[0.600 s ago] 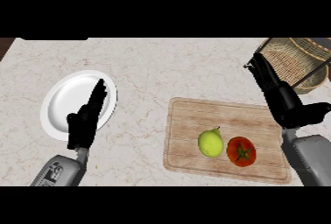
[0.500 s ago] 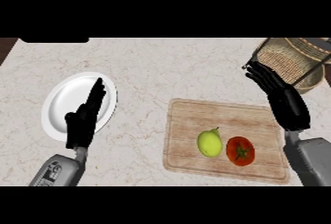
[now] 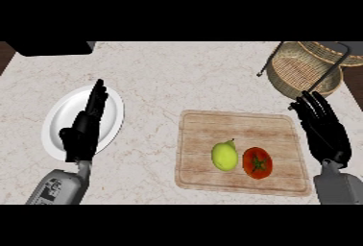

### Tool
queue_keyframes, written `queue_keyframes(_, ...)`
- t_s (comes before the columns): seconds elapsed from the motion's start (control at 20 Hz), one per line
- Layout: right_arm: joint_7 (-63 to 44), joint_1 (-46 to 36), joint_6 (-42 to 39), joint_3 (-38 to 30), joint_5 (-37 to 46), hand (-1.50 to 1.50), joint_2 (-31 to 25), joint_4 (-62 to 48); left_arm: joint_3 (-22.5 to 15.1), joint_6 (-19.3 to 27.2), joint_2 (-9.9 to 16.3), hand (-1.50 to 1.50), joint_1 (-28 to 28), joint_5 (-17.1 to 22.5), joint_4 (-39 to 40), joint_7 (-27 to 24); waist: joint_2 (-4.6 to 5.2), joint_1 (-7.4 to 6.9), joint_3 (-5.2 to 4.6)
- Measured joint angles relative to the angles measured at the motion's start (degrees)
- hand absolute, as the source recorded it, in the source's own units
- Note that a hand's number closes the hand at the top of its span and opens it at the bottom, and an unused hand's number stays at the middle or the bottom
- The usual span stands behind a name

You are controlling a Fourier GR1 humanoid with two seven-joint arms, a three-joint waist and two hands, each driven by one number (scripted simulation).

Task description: Pick the pear from the cutting board and place it in the tiered basket

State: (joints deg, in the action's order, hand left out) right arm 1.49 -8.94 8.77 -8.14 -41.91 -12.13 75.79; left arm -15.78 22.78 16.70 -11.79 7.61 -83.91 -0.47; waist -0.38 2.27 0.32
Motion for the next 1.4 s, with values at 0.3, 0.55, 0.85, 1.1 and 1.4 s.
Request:
queue_keyframes(0.3, -5.80, 12.10, -7.68, -1.14, -7.84, -1.50, -0.87, 14.86, -0.22, 0.34, -0.68, 0.00, 0.80, -1.19, -1.75, 0.93, 0.01, -0.72, -0.25)
queue_keyframes(0.55, -12.88, 17.04, -12.75, -1.98, -4.75, -1.50, -13.06, 22.68, -0.47, 0.06, -0.69, 0.00, 1.63, -1.59, -2.80, 1.08, 0.00, -0.99, -0.42)
queue_keyframes(0.85, -22.22, 15.62, -18.43, 1.18, 5.01, -1.50, -29.52, 30.00, -1.53, 0.51, -1.65, 0.00, 0.81, -2.74, -2.81, 1.18, 0.20, -2.24, -0.60)
queue_keyframes(1.1, -33.31, 8.83, -21.00, 4.73, 9.11, -1.50, -40.26, 34.38, -1.82, -0.60, -1.64, 0.00, 0.78, -2.54, -3.28, 1.10, 0.48, -3.88, -0.60)
queue_keyframes(1.4, -49.76, -5.52, -20.78, 12.35, 7.64, -1.50, -44.32, 36.13, -2.06, -0.78, -3.02, 0.00, -0.64, -3.53, -2.05, 1.23, 0.66, -4.36, -0.51)
